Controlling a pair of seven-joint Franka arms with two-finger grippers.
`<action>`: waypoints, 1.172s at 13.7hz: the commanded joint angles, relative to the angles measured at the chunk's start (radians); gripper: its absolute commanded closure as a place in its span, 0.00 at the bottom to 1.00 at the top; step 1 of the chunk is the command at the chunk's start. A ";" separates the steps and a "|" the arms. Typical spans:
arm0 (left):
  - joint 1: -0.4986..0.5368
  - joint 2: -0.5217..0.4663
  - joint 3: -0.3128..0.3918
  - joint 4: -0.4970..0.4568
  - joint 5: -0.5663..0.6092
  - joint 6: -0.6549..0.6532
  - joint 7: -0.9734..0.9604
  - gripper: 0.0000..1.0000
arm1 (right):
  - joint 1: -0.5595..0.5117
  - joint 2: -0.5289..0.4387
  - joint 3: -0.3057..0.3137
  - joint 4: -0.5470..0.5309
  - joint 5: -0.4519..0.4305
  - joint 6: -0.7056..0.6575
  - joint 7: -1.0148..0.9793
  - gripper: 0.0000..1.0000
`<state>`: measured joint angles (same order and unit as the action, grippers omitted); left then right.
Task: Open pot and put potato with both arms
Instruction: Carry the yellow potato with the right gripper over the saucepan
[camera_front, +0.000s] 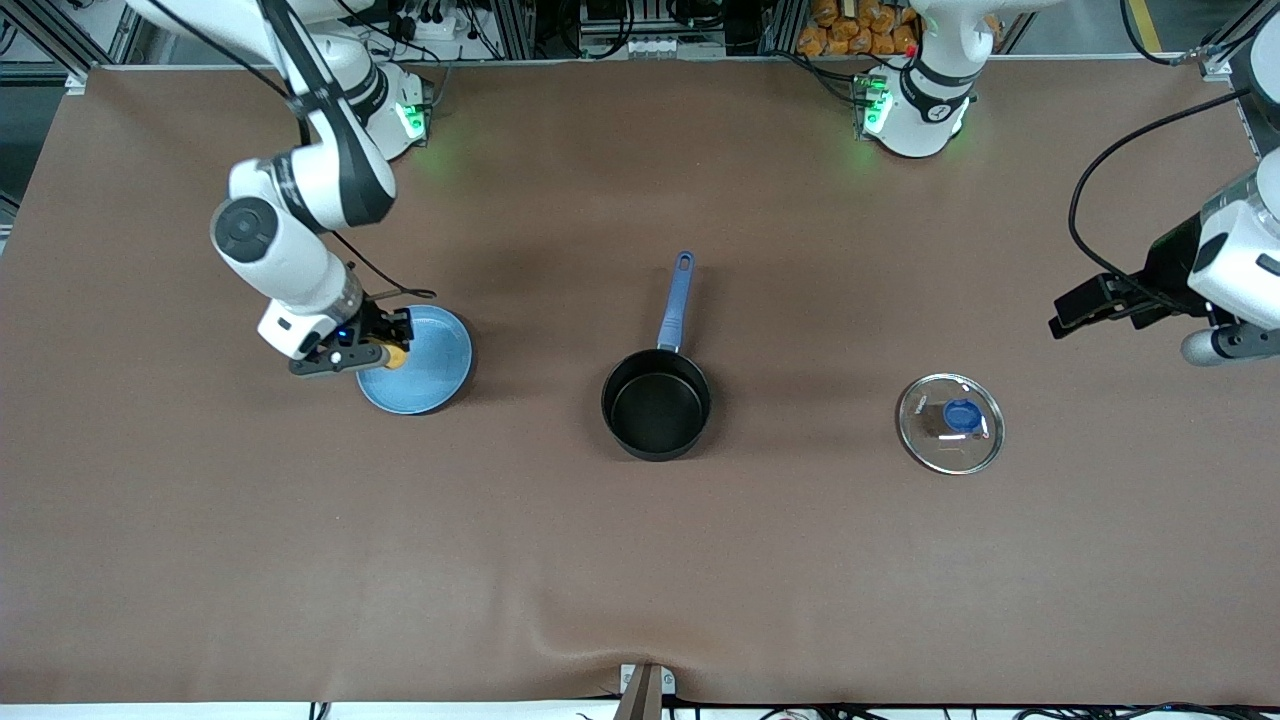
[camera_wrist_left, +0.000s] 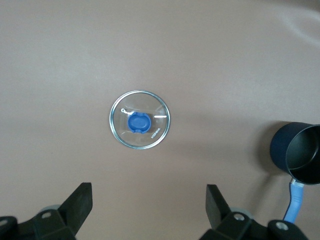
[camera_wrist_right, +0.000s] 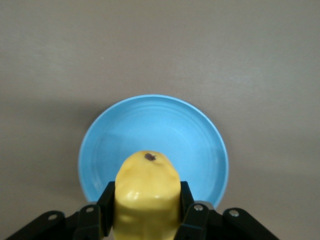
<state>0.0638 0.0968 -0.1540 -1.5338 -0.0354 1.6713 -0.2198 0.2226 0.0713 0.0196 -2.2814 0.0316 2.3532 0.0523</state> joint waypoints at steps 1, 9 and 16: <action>0.001 -0.035 -0.025 0.011 0.043 -0.039 -0.021 0.00 | 0.004 -0.067 -0.007 0.112 -0.006 -0.193 -0.002 1.00; 0.008 -0.129 -0.064 -0.052 0.106 -0.093 -0.035 0.00 | 0.131 -0.004 0.000 0.508 -0.009 -0.500 0.298 1.00; 0.013 -0.126 -0.053 -0.031 0.092 -0.097 -0.016 0.00 | 0.371 0.338 -0.007 0.843 -0.022 -0.491 0.520 1.00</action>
<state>0.0711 -0.0096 -0.2035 -1.5595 0.0472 1.5831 -0.2380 0.5406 0.2812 0.0277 -1.5976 0.0268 1.8894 0.5402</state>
